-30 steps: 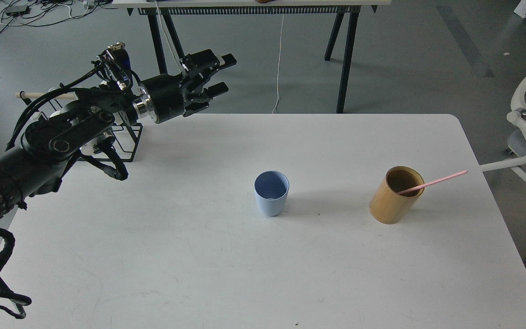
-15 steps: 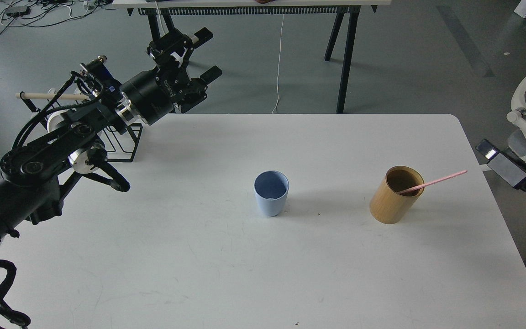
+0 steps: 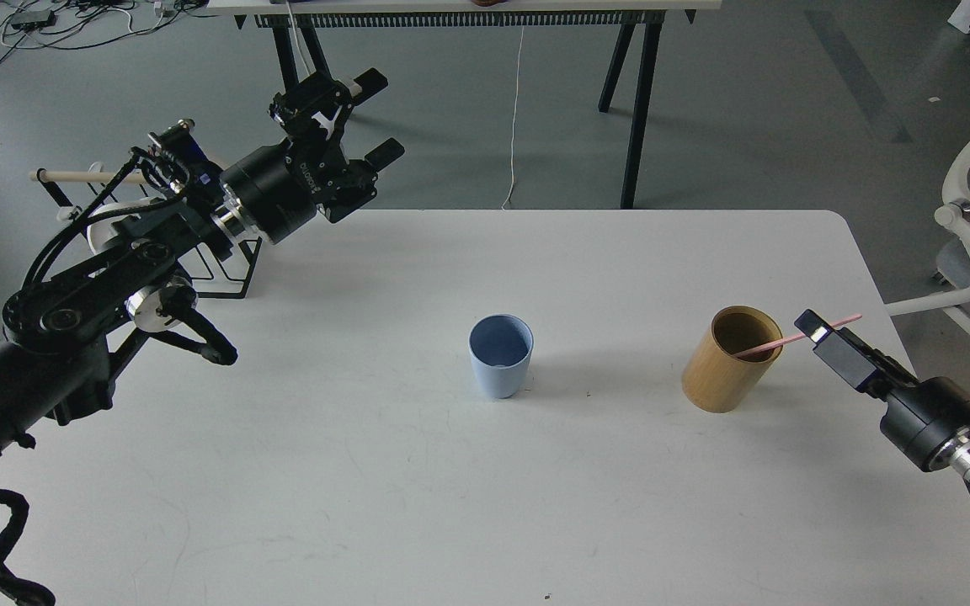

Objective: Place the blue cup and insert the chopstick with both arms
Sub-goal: 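Reach the right gripper to the pink stick in the tan cup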

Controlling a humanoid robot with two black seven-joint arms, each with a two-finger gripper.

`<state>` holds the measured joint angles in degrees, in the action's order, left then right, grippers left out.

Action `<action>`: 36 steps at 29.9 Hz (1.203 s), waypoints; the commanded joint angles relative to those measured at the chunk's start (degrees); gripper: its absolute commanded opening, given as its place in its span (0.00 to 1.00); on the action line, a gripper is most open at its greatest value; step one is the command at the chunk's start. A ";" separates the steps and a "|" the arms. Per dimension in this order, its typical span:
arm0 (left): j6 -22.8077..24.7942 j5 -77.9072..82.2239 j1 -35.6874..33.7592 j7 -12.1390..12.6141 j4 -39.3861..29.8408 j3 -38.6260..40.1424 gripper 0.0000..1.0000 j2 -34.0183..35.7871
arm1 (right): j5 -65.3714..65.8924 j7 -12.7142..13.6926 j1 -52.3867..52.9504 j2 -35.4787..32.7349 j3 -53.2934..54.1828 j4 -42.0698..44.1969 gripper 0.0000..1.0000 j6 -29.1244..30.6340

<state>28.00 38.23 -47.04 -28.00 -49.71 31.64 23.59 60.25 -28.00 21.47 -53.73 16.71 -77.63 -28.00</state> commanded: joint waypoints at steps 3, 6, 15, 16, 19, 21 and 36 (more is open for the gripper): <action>0.00 0.08 0.28 0.00 0.14 0.00 0.94 0.14 | 0.13 0.00 0.42 0.99 -0.01 1.60 0.61 0.00; 0.00 0.00 0.28 0.00 0.14 0.00 0.94 0.14 | 0.13 0.00 0.42 0.99 -0.01 2.22 0.51 0.00; 0.00 0.00 0.98 0.00 0.14 0.00 0.94 -0.21 | 0.13 0.00 0.60 1.08 0.07 3.10 0.40 0.00; 0.00 0.00 0.98 0.00 0.14 0.00 0.94 -0.21 | 0.13 0.00 0.60 1.08 0.07 3.36 0.39 0.00; 0.00 0.00 1.16 0.00 0.23 0.00 0.94 -0.21 | 0.13 0.00 0.51 1.69 -0.01 4.33 0.37 0.00; 0.00 0.00 1.25 0.00 0.23 0.00 0.94 -0.21 | 0.13 0.00 0.51 2.48 -0.01 4.42 0.32 0.00; 0.00 0.00 2.39 0.00 1.02 0.00 0.94 -0.30 | 0.04 0.00 0.60 4.24 -0.02 4.25 0.14 0.00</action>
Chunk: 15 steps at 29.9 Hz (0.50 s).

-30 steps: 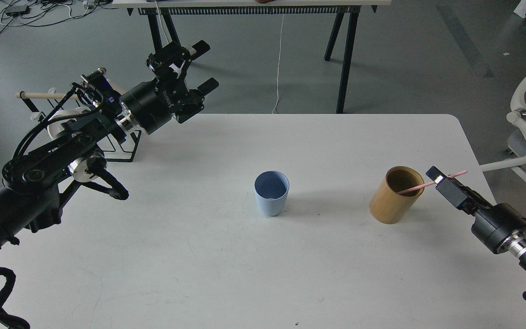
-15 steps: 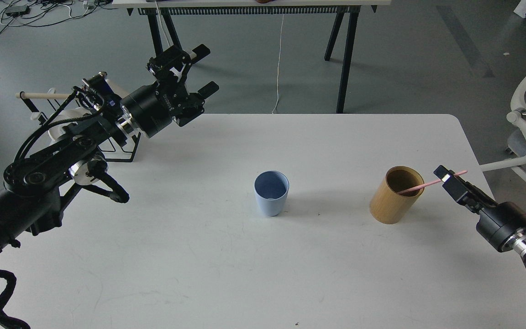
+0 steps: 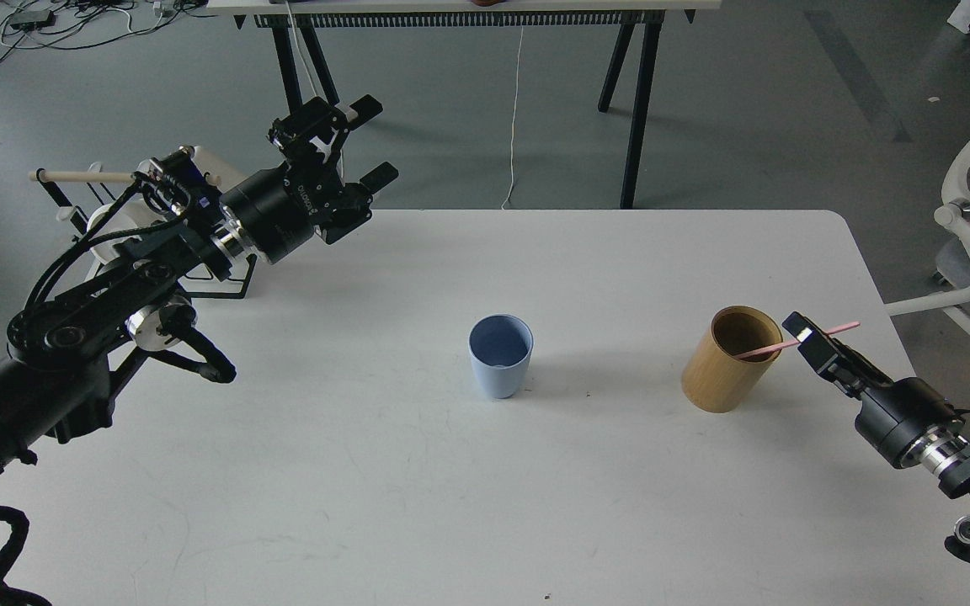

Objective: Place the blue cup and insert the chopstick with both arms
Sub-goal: 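Reach the right gripper to the pink stick in the tan cup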

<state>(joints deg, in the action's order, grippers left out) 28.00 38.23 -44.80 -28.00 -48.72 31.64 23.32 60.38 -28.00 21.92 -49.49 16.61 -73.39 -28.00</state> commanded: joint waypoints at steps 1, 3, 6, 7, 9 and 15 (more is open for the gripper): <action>0.00 0.00 0.15 0.00 0.03 0.00 0.94 -0.03 | -0.09 0.00 0.14 0.00 0.08 0.00 0.13 0.00; 0.00 0.00 0.15 0.00 0.03 0.00 0.94 -0.03 | -0.09 0.00 0.40 0.00 0.08 0.00 0.11 0.00; 0.00 0.00 0.15 0.00 0.03 0.00 0.94 -0.03 | -0.09 0.00 0.84 0.00 0.08 -0.09 0.08 0.00; 0.00 0.00 0.15 0.00 0.03 0.00 0.94 -0.03 | -0.09 0.00 0.93 0.00 0.08 -0.09 0.07 0.00; 0.00 0.00 0.33 0.00 0.03 0.00 0.94 -0.03 | -0.09 0.00 0.93 0.00 0.17 -0.18 0.06 0.00; 0.00 0.00 1.03 0.00 0.03 0.09 0.94 -0.11 | -0.44 0.00 1.90 -0.61 0.61 -0.44 0.05 0.00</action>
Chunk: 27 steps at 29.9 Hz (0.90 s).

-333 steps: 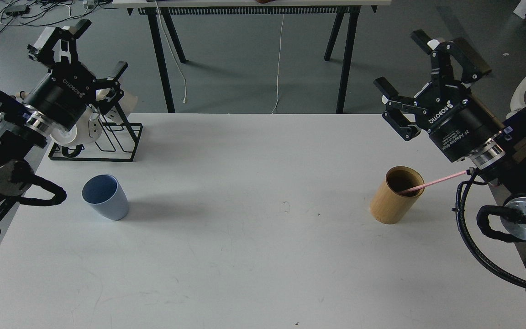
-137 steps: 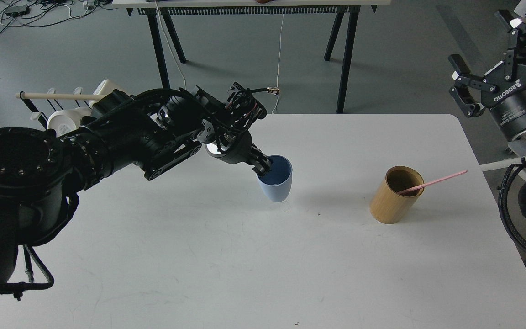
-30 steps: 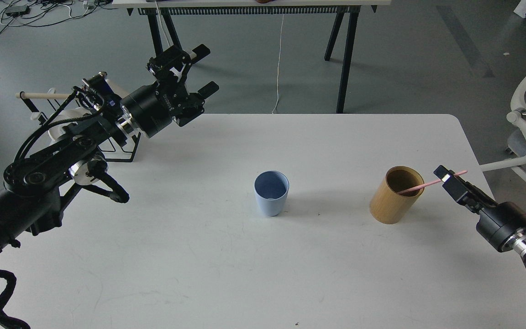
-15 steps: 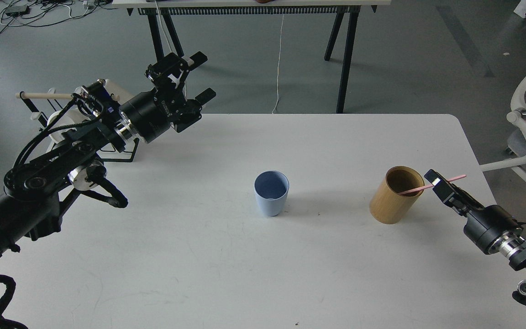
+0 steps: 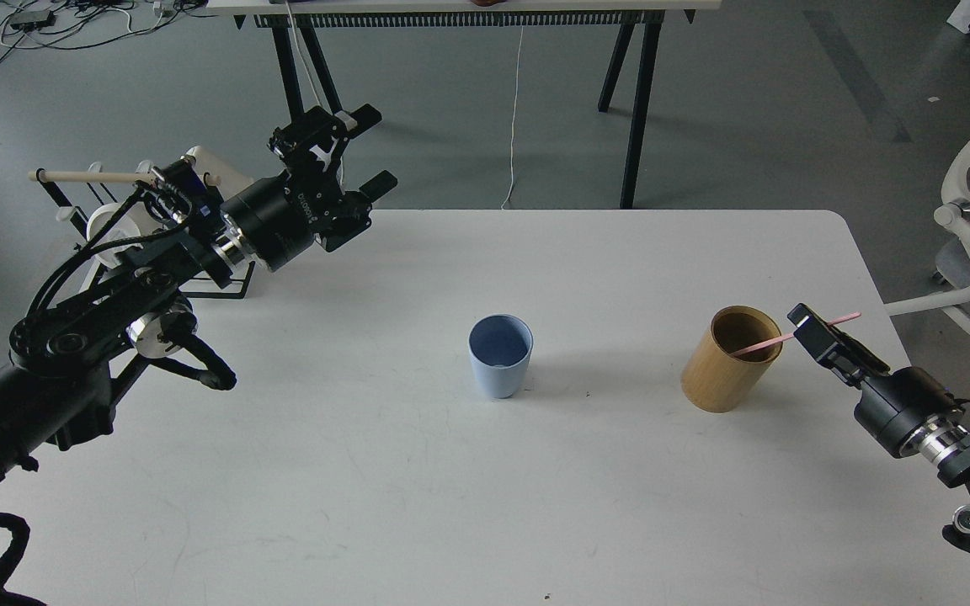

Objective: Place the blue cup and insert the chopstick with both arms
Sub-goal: 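Reach the right gripper to the pink stick in the tan cup, then grasp the pink stick with the right gripper and pull it out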

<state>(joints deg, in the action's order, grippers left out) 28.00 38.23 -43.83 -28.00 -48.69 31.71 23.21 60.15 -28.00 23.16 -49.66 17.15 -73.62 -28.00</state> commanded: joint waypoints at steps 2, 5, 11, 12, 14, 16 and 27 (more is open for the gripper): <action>0.00 0.00 0.06 0.00 0.00 0.02 0.94 -0.01 | -0.38 0.00 0.66 -0.70 0.34 -0.73 0.04 0.00; 0.00 0.00 0.06 0.00 0.00 0.11 0.94 -0.18 | -0.64 0.00 0.66 -2.80 0.78 -2.57 0.04 0.00; 0.00 -0.08 0.06 0.00 0.00 0.19 0.94 -0.45 | -0.91 0.00 0.48 -10.62 2.62 -9.78 0.03 0.00; 0.00 -0.08 0.06 0.00 0.00 0.37 0.94 -0.53 | -0.91 0.00 0.39 -12.03 2.80 -10.83 0.03 0.00; 0.00 -0.08 -0.02 0.00 0.00 0.54 0.94 -1.06 | -0.91 0.00 0.31 -14.40 3.06 -12.42 0.02 0.00; 0.00 -0.08 0.06 0.00 0.00 0.63 0.94 -1.24 | -0.91 0.00 0.31 -16.60 3.06 -13.56 0.02 0.00; 0.00 0.00 -0.02 0.00 0.00 0.63 0.94 -3.08 | -1.00 0.00 0.31 -22.23 3.50 -18.66 0.01 0.00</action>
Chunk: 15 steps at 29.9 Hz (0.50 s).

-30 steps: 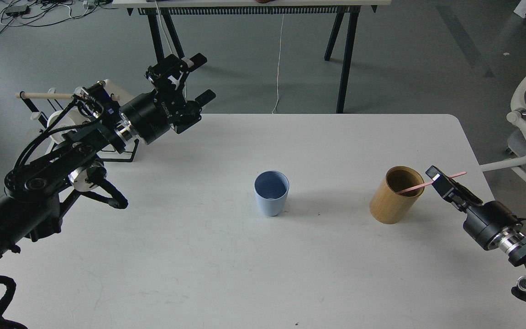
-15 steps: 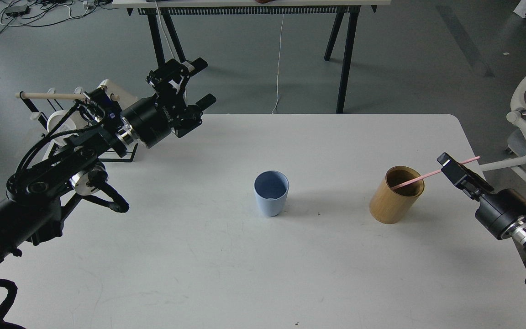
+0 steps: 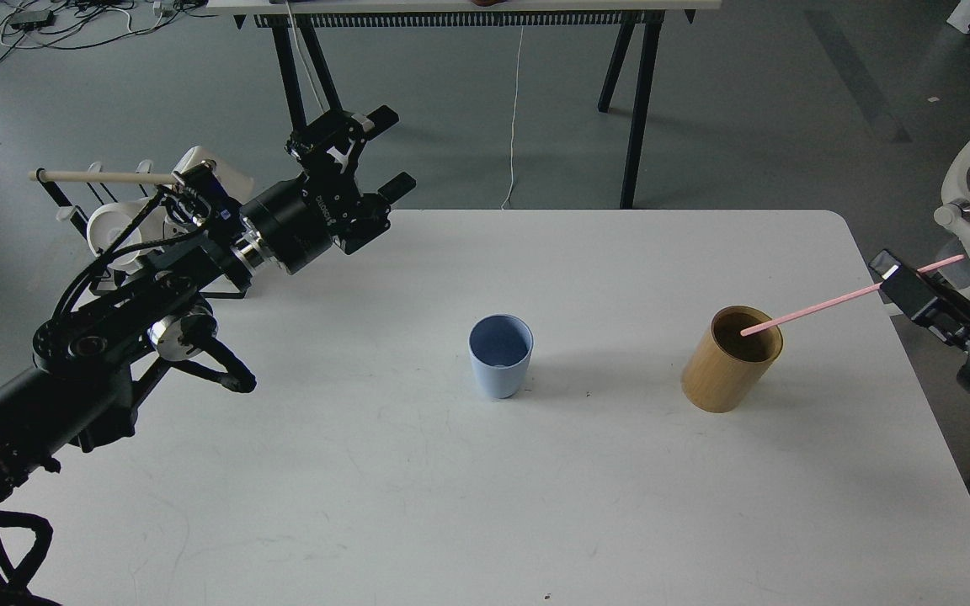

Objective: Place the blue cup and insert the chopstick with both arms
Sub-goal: 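Grasp the pink stick with the right gripper and pull it out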

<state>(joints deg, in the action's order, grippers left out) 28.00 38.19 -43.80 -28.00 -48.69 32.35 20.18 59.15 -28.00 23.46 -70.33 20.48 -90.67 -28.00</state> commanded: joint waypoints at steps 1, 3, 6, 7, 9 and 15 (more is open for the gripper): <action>0.00 0.04 -0.06 0.00 0.00 0.00 0.94 -0.06 | 0.00 0.00 0.00 -2.26 0.26 -2.31 0.01 0.00; 0.00 0.04 -0.06 0.00 0.00 0.00 0.94 -0.06 | 0.00 0.00 0.09 -3.49 0.26 -3.19 0.01 0.00; 0.00 -0.05 -0.06 0.00 0.00 0.00 0.94 -0.15 | 0.00 0.00 0.09 -5.33 0.87 -4.86 0.01 0.00; 0.00 -0.05 -0.06 0.00 0.00 0.00 0.95 -0.23 | 0.00 0.00 0.09 -6.04 1.14 -5.39 0.01 0.00; 0.00 -0.05 -0.06 0.00 0.00 -0.09 0.95 -0.23 | -0.09 0.00 0.09 -7.27 1.67 -6.44 0.01 0.00; 0.00 -0.05 -0.06 0.00 0.00 0.00 0.95 -0.23 | -1.67 0.00 0.18 -10.26 3.60 -8.56 0.01 0.00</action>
<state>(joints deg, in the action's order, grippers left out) 28.00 38.17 -43.87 -28.00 -48.69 32.35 19.89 58.05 -28.00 23.60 -79.34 23.00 -98.73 -28.00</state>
